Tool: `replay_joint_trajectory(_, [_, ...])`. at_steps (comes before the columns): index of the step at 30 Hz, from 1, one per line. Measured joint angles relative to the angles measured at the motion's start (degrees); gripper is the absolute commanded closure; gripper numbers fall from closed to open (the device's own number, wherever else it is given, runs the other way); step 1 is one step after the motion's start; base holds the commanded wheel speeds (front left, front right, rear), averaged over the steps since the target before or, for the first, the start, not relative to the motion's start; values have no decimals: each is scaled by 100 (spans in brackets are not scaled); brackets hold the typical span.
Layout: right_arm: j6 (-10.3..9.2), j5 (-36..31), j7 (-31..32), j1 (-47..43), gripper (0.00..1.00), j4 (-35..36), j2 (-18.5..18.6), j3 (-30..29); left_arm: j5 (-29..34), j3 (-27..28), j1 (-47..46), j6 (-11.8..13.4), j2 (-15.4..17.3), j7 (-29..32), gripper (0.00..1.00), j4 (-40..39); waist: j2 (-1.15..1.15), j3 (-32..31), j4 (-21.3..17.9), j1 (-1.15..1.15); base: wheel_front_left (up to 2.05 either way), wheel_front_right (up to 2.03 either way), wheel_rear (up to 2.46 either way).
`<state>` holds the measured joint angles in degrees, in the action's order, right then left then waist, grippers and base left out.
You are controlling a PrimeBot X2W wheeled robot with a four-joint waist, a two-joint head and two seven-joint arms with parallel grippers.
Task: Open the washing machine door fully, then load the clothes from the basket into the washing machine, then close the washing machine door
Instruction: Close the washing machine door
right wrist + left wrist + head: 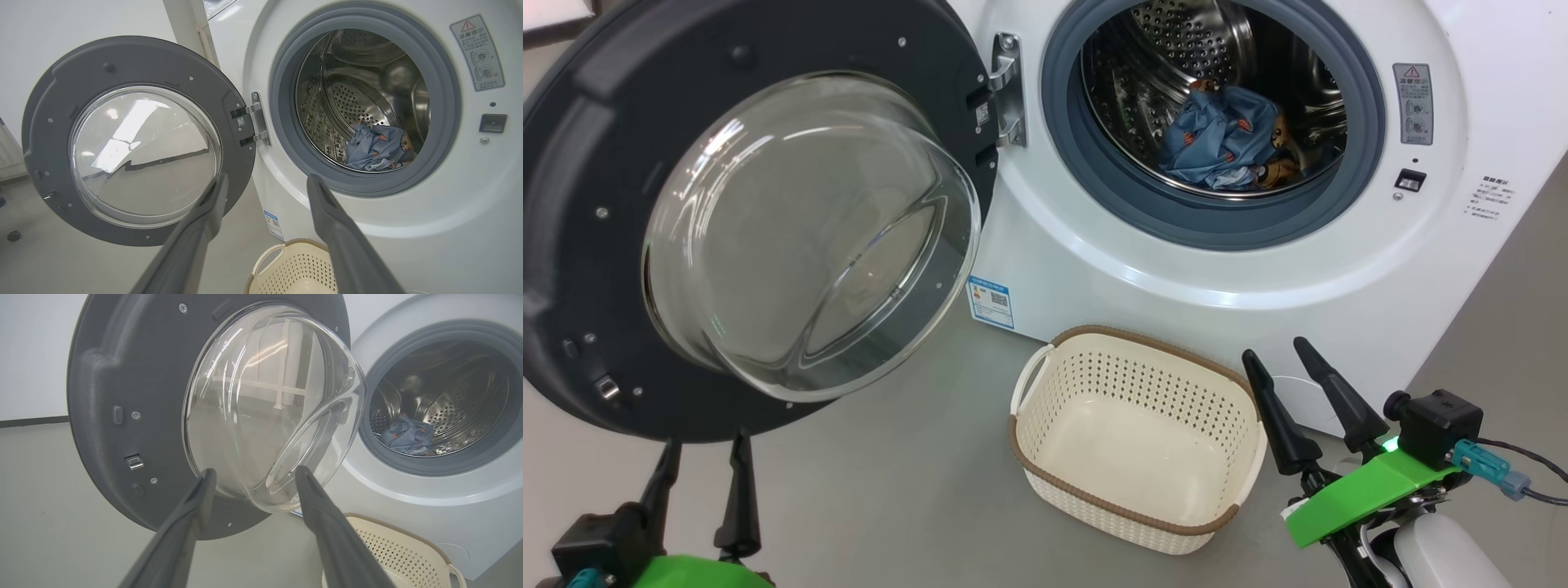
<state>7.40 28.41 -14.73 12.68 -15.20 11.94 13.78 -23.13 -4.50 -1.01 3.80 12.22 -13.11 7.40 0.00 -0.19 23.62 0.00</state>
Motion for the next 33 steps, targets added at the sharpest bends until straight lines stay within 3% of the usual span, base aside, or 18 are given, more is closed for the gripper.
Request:
replay_joint_trajectory(2, [0,0,0,0,0,-1,1,0,-2,4,-1,-1,31,0,0,-1,0,-2,-7,0,0,0,0])
replay_joint_trajectory(3, [0,0,0,0,0,-1,1,0,-13,12,-2,-1,53,0,7,-7,0,-2,-10,0,0,0,0])
replay_joint_trajectory(6, [0,1,0,0,0,0,3,0,-59,56,-10,-2,91,0,83,-62,0,3,-21,0,0,0,0])
replay_joint_trajectory(7, [0,0,0,0,0,0,3,0,-85,78,-13,-2,91,-1,100,-103,0,7,-25,0,0,0,0])
replay_joint_trajectory(17, [0,0,0,0,0,0,68,-9,-1167,648,-464,-413,123,32,100,-567,0,92,-55,0,0,0,0])
replay_joint_trajectory(23, [0,0,0,2,0,-4,123,13,-2239,1434,-1066,-590,268,235,100,-805,0,168,-97,0,0,0,0])
replay_joint_trajectory(28, [0,-1,0,9,0,-18,236,44,-3265,2097,-1703,-833,534,439,100,-286,0,270,-141,0,0,0,0])
replay_joint_trajectory(33, [0,-1,0,26,0,-24,313,79,-4128,2513,-2381,-920,815,817,100,489,0,338,-220,0,0,0,0])
